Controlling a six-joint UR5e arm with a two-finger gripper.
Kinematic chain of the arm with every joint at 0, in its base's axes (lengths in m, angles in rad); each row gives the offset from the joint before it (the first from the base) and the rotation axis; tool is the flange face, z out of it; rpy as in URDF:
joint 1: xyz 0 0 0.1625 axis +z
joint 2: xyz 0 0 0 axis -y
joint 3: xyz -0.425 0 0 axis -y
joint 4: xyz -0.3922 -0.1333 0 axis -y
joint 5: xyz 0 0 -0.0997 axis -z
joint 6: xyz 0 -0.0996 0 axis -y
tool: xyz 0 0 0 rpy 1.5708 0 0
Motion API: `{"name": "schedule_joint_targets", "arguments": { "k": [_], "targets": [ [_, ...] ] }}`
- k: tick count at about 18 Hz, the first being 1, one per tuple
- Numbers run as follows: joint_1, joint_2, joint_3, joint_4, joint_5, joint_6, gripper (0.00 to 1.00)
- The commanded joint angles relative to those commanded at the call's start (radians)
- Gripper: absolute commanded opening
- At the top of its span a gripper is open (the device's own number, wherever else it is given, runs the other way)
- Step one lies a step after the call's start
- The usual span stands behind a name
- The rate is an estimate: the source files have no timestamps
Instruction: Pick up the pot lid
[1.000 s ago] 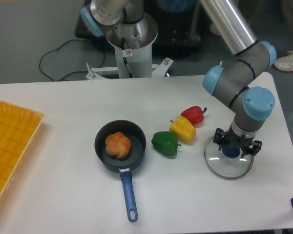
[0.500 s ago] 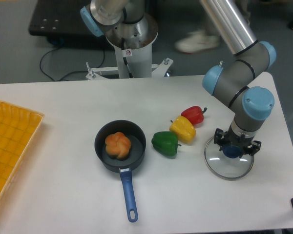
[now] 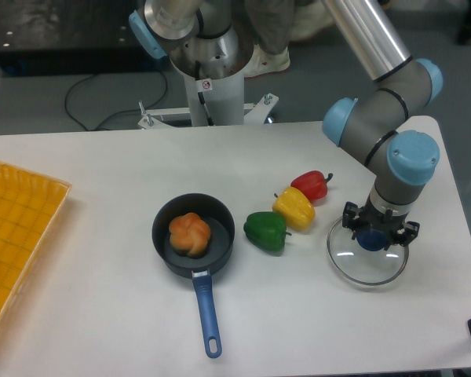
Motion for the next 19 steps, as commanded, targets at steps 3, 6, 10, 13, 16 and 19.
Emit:
{"name": "schedule_joint_targets", "arguments": {
  "k": [3, 6, 10, 13, 16, 19],
  "targets": [
    [-0.014, 0.035, -0.023, -0.003, 0.002, 0.000, 0.56],
    [-0.017, 0.077, -0.019, -0.064, -0.002, -0.002, 0.56],
    [-0.017, 0.118, -0.014, -0.123, 0.000, 0.005, 0.56],
    [-0.017, 0.135, -0.008, -0.156, 0.002, 0.008, 0.56],
    [-0.017, 0.138, -0.002, -0.181, 0.005, 0.014, 0.56],
    [-0.015, 0.147, -0.002, -0.186, 0.005, 0.031, 0.56]
  ]
}}
